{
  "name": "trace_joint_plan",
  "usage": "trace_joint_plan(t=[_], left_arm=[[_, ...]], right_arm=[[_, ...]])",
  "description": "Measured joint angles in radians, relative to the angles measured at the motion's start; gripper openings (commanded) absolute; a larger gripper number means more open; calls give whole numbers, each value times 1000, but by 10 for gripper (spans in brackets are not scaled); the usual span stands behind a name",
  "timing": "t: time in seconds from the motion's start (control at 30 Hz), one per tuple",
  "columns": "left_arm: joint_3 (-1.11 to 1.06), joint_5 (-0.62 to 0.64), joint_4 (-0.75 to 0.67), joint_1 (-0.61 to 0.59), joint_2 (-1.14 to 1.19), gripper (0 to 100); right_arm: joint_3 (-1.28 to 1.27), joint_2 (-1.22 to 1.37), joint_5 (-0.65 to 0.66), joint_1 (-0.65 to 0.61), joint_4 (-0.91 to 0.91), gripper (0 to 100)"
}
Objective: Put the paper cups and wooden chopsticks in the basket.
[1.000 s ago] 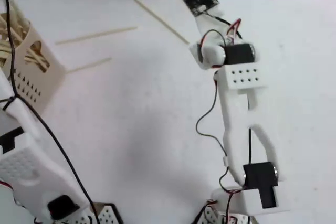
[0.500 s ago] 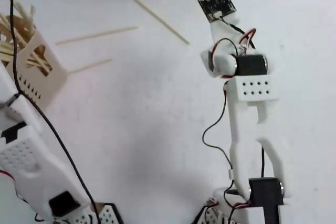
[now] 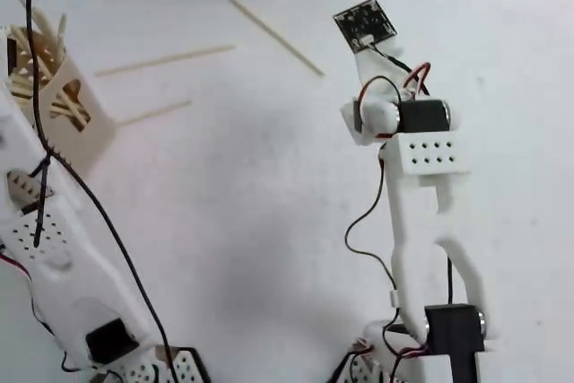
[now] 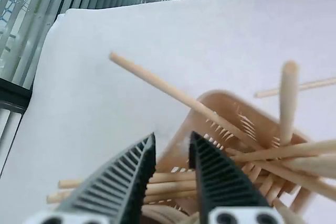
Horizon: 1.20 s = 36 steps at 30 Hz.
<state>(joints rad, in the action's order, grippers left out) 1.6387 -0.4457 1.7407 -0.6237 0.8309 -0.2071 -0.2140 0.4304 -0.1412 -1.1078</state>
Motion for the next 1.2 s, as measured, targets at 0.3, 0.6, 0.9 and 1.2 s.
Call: trace_joint_plan(t=[0.3,0.6,0.9,1.2], left_arm=[[0,95,-41,8,-184,203],[-2,107,38,28,-465,203],[-376,164,48,40,-776,23],[-1232,153,8,127,-1347,51]], right_arm=[[-3,-2,0,8,0,163],[-3,-5,0,8,-34,55],[-58,-224,0,9,-176,18],[-511,-776,43,12,-155,18]])
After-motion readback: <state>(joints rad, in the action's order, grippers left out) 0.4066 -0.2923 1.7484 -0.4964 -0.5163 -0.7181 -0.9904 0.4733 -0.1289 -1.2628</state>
